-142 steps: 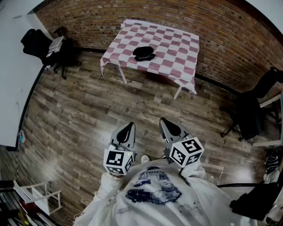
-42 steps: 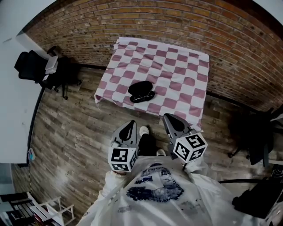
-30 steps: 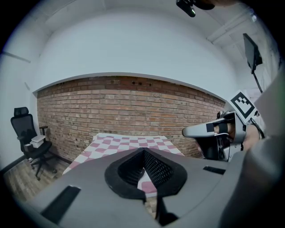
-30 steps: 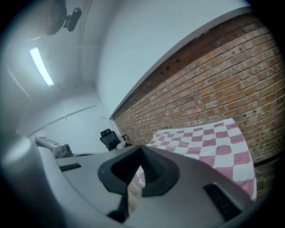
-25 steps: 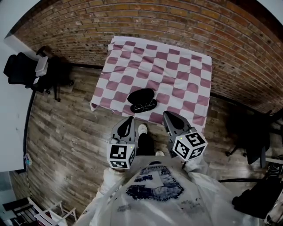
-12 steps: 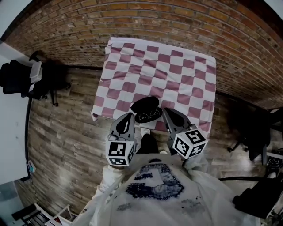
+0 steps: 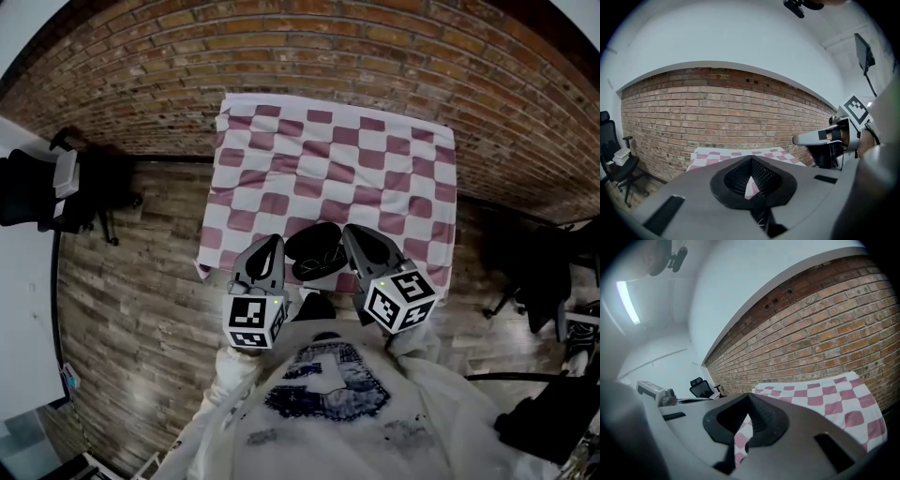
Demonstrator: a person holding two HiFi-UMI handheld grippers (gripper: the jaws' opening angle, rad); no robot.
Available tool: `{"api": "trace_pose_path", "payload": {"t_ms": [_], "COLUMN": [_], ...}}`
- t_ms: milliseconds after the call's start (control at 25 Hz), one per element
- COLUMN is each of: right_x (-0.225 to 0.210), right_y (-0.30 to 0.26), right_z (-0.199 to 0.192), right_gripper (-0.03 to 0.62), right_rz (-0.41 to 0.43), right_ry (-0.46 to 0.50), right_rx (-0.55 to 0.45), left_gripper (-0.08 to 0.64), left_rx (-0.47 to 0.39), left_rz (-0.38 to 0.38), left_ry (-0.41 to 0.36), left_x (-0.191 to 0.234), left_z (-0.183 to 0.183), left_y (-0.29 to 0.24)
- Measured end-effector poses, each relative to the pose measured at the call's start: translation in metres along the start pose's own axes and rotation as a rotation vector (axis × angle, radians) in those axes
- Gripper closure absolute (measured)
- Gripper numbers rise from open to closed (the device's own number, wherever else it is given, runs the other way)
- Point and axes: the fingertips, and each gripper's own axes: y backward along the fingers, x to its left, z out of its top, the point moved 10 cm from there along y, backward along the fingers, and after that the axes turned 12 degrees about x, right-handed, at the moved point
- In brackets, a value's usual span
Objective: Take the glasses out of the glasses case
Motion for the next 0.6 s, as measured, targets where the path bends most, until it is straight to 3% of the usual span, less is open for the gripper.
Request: {"api": "trace_pose_path", "payload": {"t_ms": [280,600], "right_x": [0.001,-0.007], "right_y": [-0.014,-0.016], "right_z": [0.007,0.007], "right_gripper": [0.58,0.58], "right_rz": [-0.04,-0.104], "right_ry": [-0.021,-0.069], "right_rx": [-0.041,-0.099], "left_gripper": [0.551,0.551], "left_rx": [0.0,0.042], "left_rz": [-0.05,-0.158], "left_ry": [-0.046,-0.138], "left_x": [0.018,0.022], "left_z": [0.011,0.02], "left_y": [-0.016,-0.041]}}
